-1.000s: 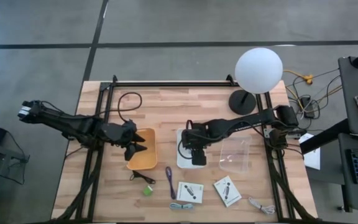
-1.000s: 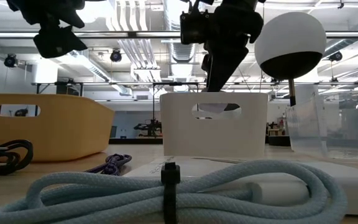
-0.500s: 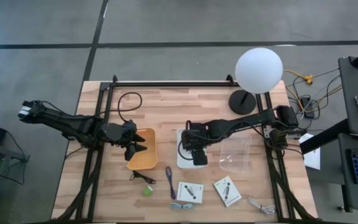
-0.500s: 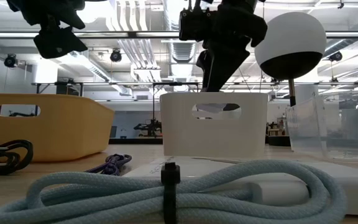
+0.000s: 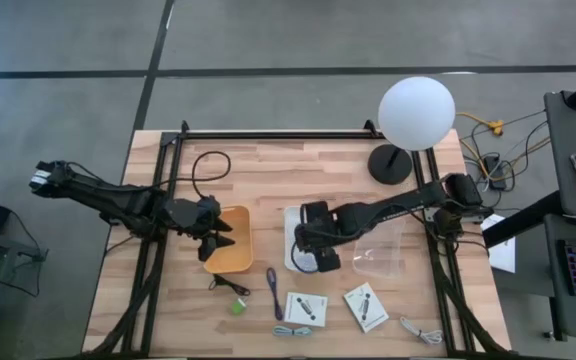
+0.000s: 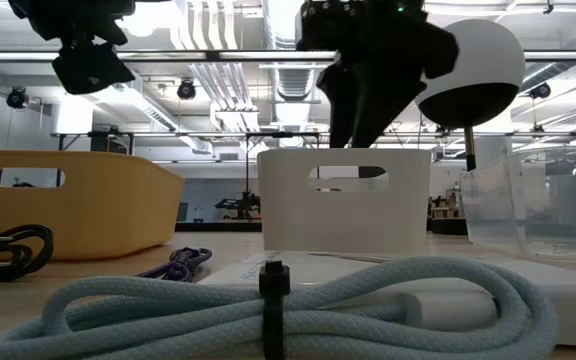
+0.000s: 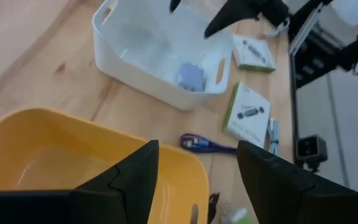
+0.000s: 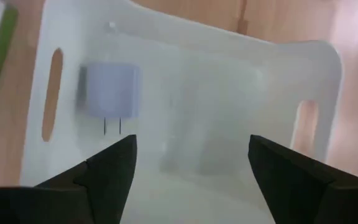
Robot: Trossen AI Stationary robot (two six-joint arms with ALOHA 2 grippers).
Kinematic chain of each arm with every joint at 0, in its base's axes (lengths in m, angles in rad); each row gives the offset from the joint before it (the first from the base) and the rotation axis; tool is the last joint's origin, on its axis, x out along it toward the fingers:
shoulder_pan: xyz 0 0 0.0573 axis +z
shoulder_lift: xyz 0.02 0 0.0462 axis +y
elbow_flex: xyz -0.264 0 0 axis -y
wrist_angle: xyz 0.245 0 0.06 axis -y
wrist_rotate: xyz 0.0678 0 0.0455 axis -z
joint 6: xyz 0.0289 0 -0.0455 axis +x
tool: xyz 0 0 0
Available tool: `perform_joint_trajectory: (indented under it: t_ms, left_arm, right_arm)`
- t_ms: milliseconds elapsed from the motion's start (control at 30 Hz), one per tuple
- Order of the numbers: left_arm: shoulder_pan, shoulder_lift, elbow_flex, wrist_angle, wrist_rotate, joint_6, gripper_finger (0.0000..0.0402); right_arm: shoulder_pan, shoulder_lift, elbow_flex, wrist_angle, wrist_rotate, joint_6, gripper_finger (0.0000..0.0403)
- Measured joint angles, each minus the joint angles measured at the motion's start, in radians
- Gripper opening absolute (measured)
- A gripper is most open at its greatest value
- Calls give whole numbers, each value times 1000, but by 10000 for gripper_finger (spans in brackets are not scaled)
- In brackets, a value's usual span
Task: Pick and place items into bin
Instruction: Put the green charger adapter into the white bin
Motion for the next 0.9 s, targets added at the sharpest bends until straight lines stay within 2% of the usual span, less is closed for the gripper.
perform_joint_trajectory:
  t_ms: [200, 333, 500, 667, 900]
  left_arm:
    - [-77, 82, 107, -172, -32, -14, 164]
    - [-138, 165, 188, -254, -34, -65, 152]
    - [-230, 272, 250, -310, -36, -183, 151]
    - [-324, 385, 290, -312, -36, -411, 152]
    - [-407, 560, 390, -316, -30, -748, 200]
  right_arm:
    - [74, -1, 25, -54, 101, 101, 300]
    - [106, -3, 28, -62, 160, 274, 307]
    - [143, -6, 28, -69, 164, 495, 315]
    - [197, -8, 28, -149, 163, 647, 321]
    - [268, -8, 26, -293, 164, 621, 331]
